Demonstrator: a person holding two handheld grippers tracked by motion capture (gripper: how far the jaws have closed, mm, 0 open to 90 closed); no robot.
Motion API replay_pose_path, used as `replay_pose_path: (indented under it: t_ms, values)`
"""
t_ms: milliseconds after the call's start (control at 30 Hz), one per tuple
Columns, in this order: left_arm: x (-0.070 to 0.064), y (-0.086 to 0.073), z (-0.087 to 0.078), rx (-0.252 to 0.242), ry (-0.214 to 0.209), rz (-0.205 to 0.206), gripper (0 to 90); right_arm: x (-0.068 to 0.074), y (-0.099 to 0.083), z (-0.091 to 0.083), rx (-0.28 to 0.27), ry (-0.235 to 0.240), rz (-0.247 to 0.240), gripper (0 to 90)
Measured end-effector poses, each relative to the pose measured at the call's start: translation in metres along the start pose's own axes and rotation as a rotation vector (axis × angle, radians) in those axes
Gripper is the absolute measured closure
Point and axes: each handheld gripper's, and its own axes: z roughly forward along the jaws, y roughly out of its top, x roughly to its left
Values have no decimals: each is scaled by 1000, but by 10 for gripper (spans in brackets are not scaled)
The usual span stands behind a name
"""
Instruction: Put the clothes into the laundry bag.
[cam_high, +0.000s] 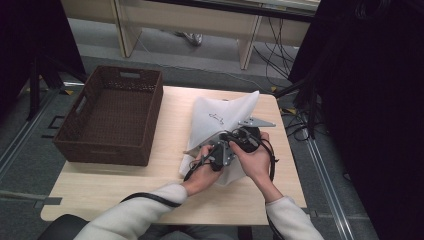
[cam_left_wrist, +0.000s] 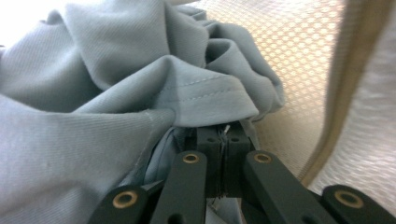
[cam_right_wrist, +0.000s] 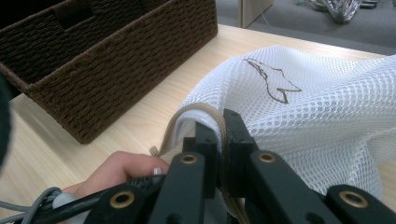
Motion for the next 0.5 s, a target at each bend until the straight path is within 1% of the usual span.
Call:
replay_pose_path:
  t_ms: [33,67,100,133,167,200,233,267,300,333,367,400,433,467,500]
  values:
    - [0,0,1,7,-3,-1,871,-1,0,0,0,-3,-13,872]
    - [2,0,0,23,-16,9,868,-1,1,-1,5,-2,-9,872]
    - [2,0,1,25,-23,11,863,-2,1,-2,16,-5,-12,872]
    - [0,0,2,9,-21,-5,855,-3,0,-1,4,-4,-21,872]
    - [6,2,0,5,14,104,845,-3,-1,-2,2,-6,-15,872]
    - [6,2,-1,10,4,128,828,-3,-1,-2,17,-11,-4,872]
    - [4,1,-3,7,-14,113,810,-2,-1,-2,18,-2,22,872]
    - [0,-1,-5,2,-37,65,797,-3,-2,-2,17,-7,23,872]
    - [0,-1,-7,17,-81,98,783,-5,-2,-2,18,-11,13,872]
    - [-2,-3,-9,0,-78,72,779,-7,-2,-2,16,-15,-5,871]
    - [-1,-3,-12,22,-83,106,781,-6,-2,-3,14,-16,6,872]
    - [0,-3,-12,27,-88,105,787,-8,-2,-3,9,-28,-29,872]
    - [0,-3,-10,24,-83,101,797,-7,-2,-3,16,-20,-19,872]
    - [2,-3,-9,15,-81,87,811,-6,-2,-2,16,-11,1,872]
    - [2,-3,-7,20,-45,65,823,-4,-3,-1,11,-10,1,872]
